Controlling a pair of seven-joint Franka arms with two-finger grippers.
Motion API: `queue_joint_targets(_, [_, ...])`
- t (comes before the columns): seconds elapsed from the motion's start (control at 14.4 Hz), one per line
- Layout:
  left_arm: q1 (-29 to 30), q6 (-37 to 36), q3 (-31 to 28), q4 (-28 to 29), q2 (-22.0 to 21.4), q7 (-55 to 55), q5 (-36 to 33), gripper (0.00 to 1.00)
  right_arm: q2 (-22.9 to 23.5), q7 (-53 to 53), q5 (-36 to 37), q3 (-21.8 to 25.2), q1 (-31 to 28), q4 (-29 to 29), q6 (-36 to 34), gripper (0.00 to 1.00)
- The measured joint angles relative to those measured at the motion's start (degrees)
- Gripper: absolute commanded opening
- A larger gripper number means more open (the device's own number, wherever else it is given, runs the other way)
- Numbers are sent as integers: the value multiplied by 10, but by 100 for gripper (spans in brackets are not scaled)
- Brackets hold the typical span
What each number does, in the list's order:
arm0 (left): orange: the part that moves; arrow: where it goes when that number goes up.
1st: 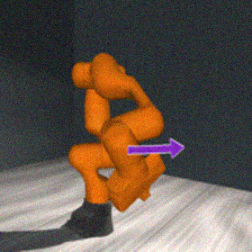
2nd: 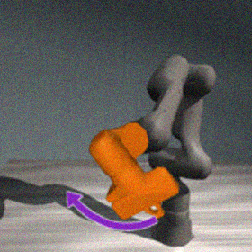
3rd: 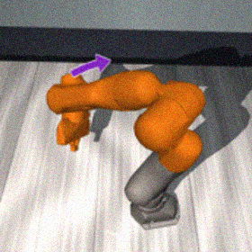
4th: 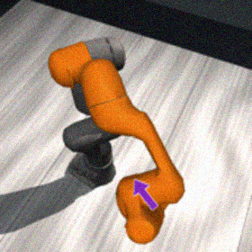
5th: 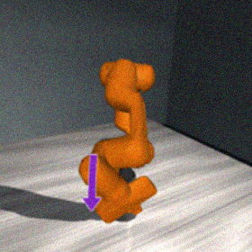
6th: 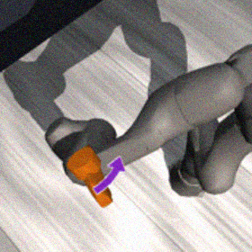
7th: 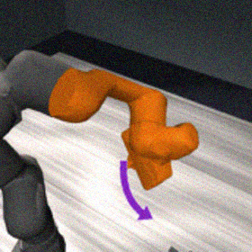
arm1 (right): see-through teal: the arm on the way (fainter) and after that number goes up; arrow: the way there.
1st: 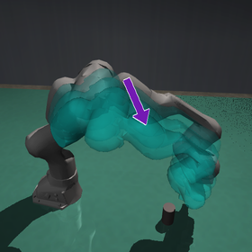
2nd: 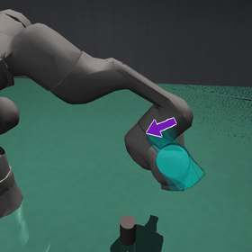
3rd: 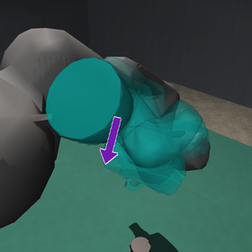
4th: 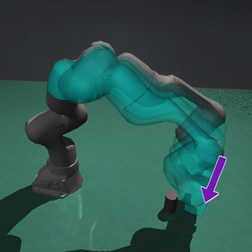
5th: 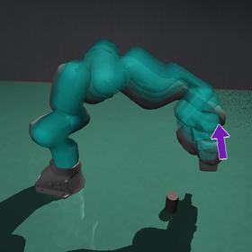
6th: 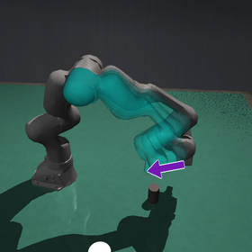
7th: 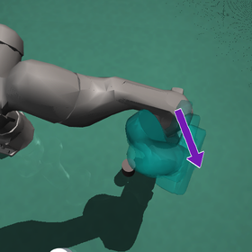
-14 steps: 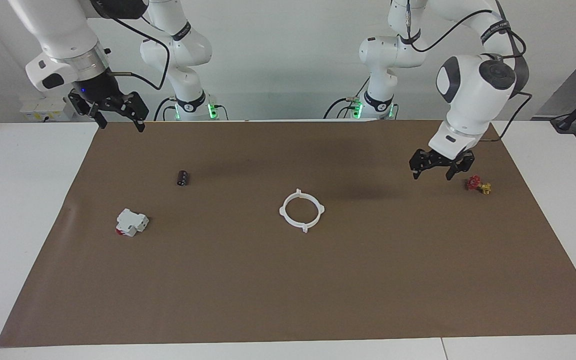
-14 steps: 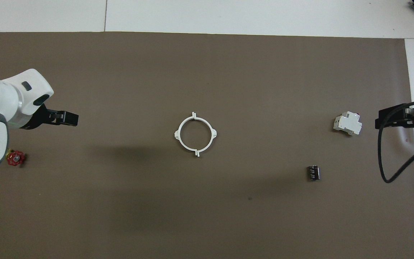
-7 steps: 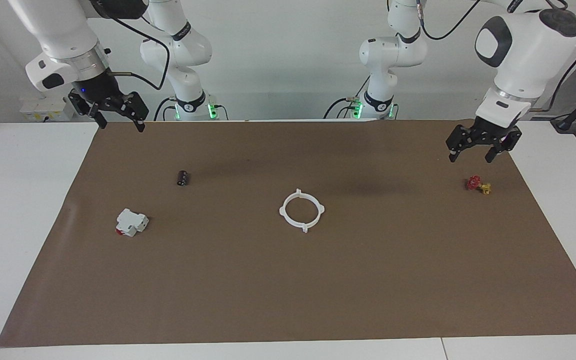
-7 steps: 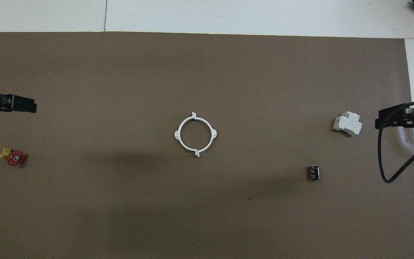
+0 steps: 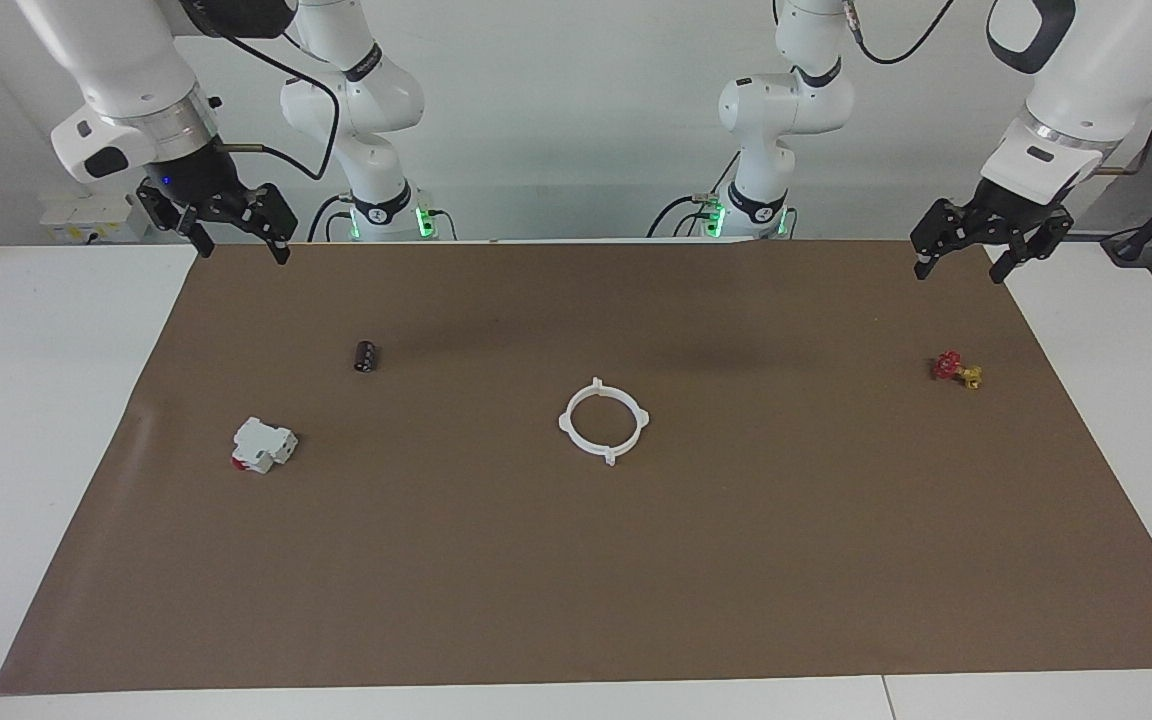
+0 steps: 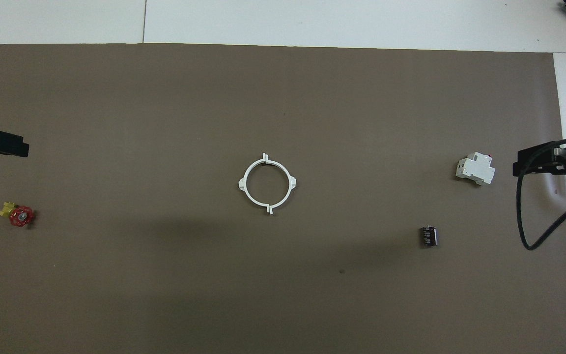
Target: Assemble drain pipe with both arms
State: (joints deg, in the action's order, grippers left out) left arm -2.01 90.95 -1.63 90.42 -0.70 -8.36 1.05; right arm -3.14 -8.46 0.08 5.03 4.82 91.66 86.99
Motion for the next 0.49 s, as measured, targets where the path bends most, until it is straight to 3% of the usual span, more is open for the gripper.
queue_joint_targets(0.49, [0,-10,3,2,0,0,1,100,0,0,0,0,0,0,0,100])
